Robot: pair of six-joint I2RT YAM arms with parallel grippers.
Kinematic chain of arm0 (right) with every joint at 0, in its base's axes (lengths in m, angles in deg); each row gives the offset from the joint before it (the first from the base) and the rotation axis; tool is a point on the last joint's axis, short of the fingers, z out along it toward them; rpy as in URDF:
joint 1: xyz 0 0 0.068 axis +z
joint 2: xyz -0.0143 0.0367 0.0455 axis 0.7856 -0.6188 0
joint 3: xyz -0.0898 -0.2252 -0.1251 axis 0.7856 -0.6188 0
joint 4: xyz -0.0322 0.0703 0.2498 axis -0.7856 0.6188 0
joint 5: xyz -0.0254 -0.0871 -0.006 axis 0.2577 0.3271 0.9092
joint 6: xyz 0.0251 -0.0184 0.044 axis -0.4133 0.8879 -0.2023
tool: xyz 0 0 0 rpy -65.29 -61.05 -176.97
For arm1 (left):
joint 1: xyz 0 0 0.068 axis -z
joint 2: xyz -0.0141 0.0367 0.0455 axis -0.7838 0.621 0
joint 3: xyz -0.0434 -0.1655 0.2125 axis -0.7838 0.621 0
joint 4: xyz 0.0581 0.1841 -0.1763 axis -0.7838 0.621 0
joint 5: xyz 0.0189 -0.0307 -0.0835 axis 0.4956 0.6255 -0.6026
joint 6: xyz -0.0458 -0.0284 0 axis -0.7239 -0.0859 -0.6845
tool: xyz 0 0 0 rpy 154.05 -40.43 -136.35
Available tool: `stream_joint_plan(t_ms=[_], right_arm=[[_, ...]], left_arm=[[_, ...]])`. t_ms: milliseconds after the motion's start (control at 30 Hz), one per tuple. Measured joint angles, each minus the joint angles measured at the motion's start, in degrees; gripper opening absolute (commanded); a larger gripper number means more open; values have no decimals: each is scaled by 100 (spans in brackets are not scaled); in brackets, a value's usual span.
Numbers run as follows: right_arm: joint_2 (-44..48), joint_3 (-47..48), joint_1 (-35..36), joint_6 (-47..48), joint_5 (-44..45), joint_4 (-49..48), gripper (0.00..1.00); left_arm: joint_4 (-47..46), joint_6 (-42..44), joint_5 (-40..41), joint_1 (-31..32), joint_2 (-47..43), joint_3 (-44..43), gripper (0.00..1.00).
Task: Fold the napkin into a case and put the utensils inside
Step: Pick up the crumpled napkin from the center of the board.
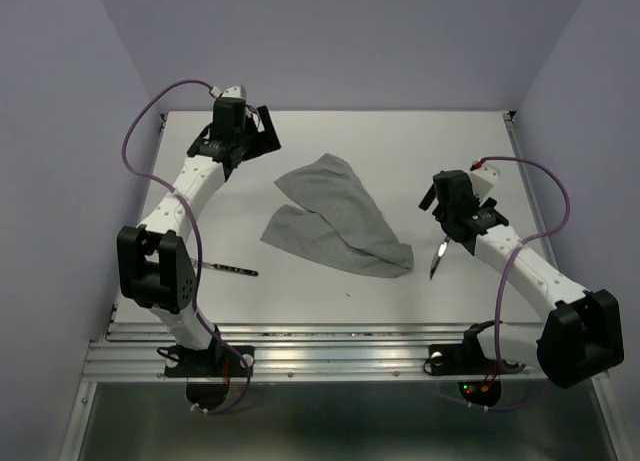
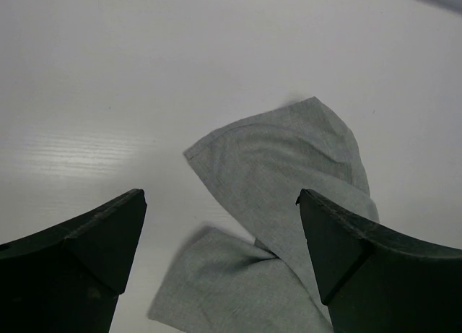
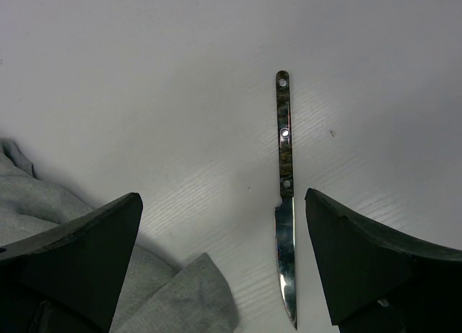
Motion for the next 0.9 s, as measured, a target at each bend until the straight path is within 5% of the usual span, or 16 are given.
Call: stream_joint_plan(t_ms=[467,700,900], right_arm=[[407,-330,0,179,-350,-28,100],[684,-686,0,262,-774,-184,100],[588,-684,0,234,-973,-229,100]], left_arm=[[-42,-619,-225,-472,-7,391,99],[-76,-581,614,654,-9,883,98],[212,-761,855,1539,195,990,77]])
